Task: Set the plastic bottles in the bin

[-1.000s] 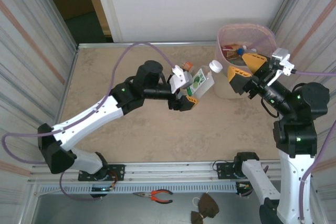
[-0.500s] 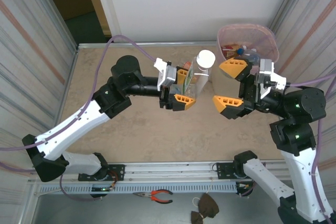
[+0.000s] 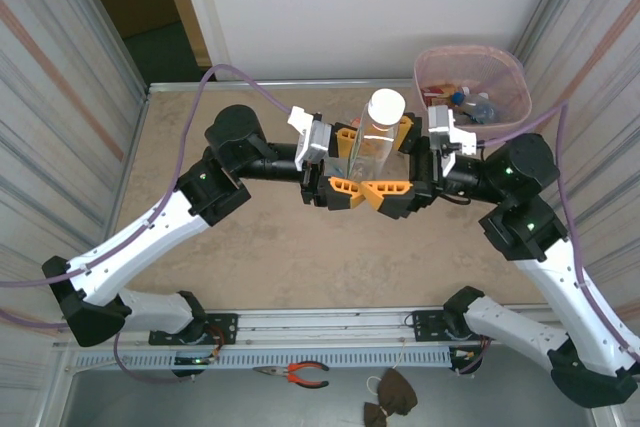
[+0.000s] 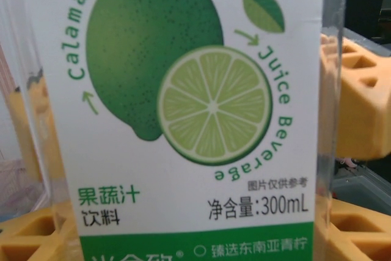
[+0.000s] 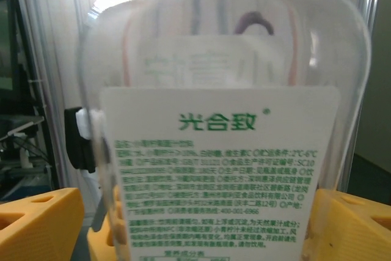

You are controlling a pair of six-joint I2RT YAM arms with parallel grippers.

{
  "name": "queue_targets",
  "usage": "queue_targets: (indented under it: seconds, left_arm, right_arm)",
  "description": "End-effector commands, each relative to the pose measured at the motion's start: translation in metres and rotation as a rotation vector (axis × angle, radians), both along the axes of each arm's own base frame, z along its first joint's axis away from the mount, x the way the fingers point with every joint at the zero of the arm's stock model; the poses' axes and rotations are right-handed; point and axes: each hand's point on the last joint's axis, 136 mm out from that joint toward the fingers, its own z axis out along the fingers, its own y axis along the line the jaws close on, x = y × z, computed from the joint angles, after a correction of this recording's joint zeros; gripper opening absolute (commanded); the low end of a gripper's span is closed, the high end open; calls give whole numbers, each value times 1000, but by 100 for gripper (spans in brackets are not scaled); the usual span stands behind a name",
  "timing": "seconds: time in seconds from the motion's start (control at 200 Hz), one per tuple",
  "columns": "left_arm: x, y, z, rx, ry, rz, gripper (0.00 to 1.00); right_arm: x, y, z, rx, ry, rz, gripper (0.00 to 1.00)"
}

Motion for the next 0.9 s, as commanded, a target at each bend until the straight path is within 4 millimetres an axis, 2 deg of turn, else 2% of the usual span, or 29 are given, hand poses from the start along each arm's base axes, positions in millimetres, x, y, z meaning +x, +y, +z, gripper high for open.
queue_targets:
  seconds: [0.0,0.601,0.782,0.892]
  left_arm:
    - [-4,8,20,-55,-31,7,50]
    - [0,12,18,-70,-47,59,51]
    - [2,14,20,-77,-45,75,57]
    - [3,17,21,-84,-44,95,69]
  right_arm:
    - [-1,1,9,24,-35,-22,88]
    - [-7,4,20,58,-35,-20,69]
    - [-7,4,22,61,-31,-21,60]
    - [-7,3,25,67,-33,-27,58]
